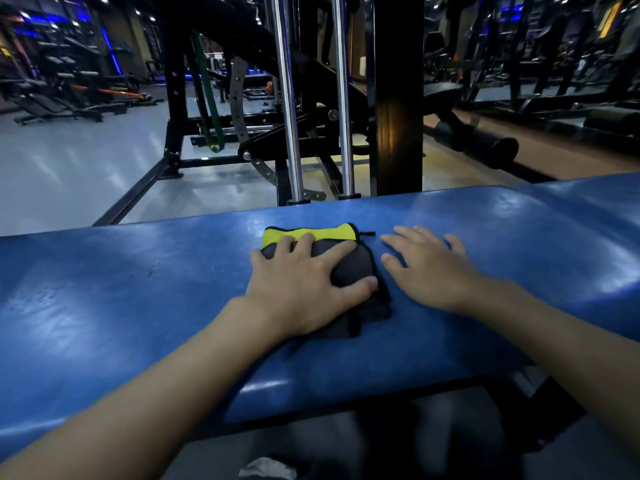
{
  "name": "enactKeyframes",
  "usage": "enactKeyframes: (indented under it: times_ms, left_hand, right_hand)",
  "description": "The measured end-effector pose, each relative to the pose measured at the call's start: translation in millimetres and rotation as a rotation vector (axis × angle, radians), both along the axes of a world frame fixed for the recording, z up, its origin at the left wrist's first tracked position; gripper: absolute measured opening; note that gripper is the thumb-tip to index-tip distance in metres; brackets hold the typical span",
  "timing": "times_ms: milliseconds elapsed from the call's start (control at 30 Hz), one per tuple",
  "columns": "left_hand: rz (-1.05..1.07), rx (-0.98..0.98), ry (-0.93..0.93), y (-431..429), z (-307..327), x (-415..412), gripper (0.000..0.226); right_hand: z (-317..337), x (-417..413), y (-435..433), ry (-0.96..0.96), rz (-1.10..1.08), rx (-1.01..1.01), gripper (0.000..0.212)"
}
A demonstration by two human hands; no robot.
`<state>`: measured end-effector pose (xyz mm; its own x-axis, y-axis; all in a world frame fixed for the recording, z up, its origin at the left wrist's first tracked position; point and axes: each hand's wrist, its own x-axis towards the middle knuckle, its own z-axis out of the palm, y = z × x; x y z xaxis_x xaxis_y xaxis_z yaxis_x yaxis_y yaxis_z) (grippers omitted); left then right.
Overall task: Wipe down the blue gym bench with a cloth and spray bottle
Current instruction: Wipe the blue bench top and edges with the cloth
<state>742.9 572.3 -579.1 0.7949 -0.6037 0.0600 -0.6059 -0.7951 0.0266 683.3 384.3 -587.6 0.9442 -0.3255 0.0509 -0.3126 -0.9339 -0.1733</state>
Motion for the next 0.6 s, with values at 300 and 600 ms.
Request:
enactKeyframes:
  times_ms: [300,600]
  left_hand:
    - [0.138,-0.030,0.082,-50.4,8.7,127.8,0.070]
    - [0.091,-0.005,0.065,-27.5,2.7,78.7,0.073]
  right_hand:
    - [-11.2,5.8,-4.1,0.005,0.001,-0.028,0.052]
    - [-7.6,4.0,-1.4,0.020,-0.004,-0.023,0.054]
